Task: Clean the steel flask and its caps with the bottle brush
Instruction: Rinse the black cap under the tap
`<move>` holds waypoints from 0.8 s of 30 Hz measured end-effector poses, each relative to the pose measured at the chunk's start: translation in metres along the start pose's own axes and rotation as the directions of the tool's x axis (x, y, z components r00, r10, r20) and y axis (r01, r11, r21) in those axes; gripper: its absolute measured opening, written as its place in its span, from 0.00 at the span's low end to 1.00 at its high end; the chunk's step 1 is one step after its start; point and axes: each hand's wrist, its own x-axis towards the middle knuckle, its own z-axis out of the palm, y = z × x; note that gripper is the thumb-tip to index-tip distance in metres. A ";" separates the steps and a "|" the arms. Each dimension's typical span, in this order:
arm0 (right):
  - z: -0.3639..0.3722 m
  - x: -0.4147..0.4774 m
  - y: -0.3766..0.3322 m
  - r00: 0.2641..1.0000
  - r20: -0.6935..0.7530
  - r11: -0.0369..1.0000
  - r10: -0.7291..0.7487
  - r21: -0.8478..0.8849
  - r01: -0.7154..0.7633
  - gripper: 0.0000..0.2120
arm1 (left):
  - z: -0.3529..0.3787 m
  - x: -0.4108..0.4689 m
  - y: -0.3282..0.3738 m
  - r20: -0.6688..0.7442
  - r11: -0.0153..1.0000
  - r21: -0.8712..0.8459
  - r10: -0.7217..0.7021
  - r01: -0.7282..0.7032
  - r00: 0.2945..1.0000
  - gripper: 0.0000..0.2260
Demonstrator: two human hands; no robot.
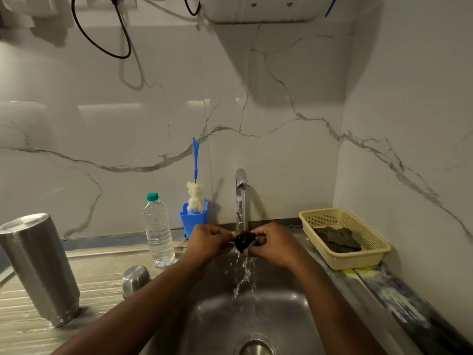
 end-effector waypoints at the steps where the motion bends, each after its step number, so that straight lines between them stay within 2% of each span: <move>1: -0.003 0.000 0.002 1.000 -0.011 1.000 0.015 -0.002 -0.015 0.21 | 0.000 0.003 0.000 -0.011 1.000 0.012 0.000 0.000 1.000 0.05; 5: -0.018 -0.001 0.009 0.996 -0.047 0.997 0.074 0.010 -0.073 0.27 | 0.003 0.023 0.000 -0.027 0.999 0.037 -0.019 0.020 0.999 0.05; 9: -0.023 0.002 0.015 0.992 -0.066 0.994 0.104 0.050 -0.101 0.25 | 0.014 0.049 0.006 0.073 0.995 0.088 -0.052 0.046 0.996 0.19; 11: -0.022 0.004 0.016 0.993 -0.075 0.994 0.096 0.055 -0.092 0.24 | 0.021 0.057 0.011 0.126 0.991 0.118 -0.073 0.058 0.989 0.21; 17: -0.020 0.003 0.018 0.995 -0.051 0.993 0.088 0.087 -0.083 0.25 | 0.030 0.064 0.014 0.153 0.984 0.173 -0.055 0.028 0.987 0.19; 24: -0.021 0.002 0.013 0.995 -0.074 0.994 0.062 0.094 -0.055 0.25 | 0.026 0.060 0.017 0.243 0.977 0.211 -0.055 0.002 0.968 0.22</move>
